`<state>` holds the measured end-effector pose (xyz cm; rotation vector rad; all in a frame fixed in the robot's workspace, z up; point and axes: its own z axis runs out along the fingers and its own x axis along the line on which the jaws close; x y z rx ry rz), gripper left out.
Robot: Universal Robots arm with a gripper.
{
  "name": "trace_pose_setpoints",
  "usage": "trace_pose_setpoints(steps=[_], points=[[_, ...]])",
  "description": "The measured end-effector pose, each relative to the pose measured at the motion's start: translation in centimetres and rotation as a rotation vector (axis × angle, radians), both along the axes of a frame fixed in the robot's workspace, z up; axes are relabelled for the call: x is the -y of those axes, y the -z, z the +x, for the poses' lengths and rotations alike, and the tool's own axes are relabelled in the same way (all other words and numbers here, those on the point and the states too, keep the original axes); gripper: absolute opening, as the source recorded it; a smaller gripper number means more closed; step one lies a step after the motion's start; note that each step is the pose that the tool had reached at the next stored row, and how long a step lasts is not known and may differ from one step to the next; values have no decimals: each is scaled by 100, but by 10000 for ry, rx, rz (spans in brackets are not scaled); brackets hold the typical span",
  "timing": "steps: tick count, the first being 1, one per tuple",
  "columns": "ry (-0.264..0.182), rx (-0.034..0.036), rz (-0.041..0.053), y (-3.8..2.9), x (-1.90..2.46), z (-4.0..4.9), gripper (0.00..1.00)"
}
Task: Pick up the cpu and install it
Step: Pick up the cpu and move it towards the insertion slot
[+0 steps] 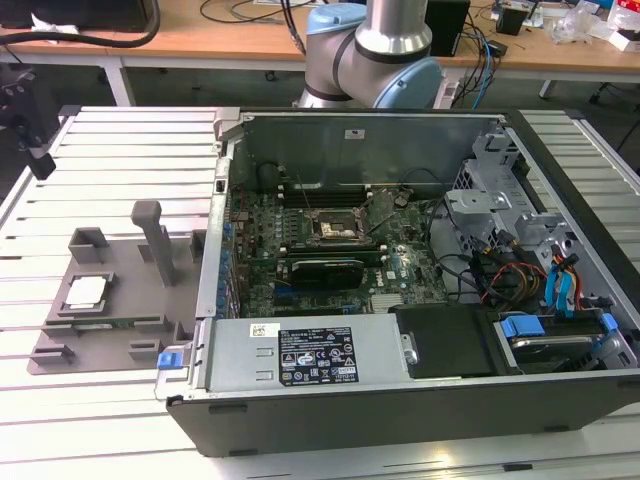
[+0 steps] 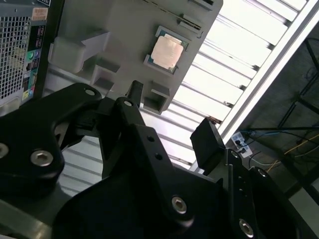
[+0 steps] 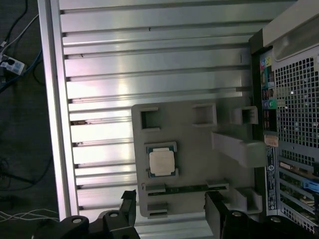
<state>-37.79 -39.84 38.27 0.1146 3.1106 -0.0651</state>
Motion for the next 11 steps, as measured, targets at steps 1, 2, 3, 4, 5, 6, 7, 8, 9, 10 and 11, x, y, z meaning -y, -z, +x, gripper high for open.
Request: trace_pose_setpoints(steps=[1,2,3,4,5,6,7,8,9,10,11], points=[[0,0,0,17,0,0,66],[0,0,0,33,0,0,66],[0,0,0,44,0,0,66],[0,0,0,48,0,0,66],[0,-1,-1,54,0,0,66],[0,0,0,63,0,0,66],[1,0,-1,78,0,0,66],[0,-1,0,88,0,0,66],[0,0,-1,92,0,0,66],[0,0,-1,103,0,0,66],[0,0,0,113,0,0,66]])
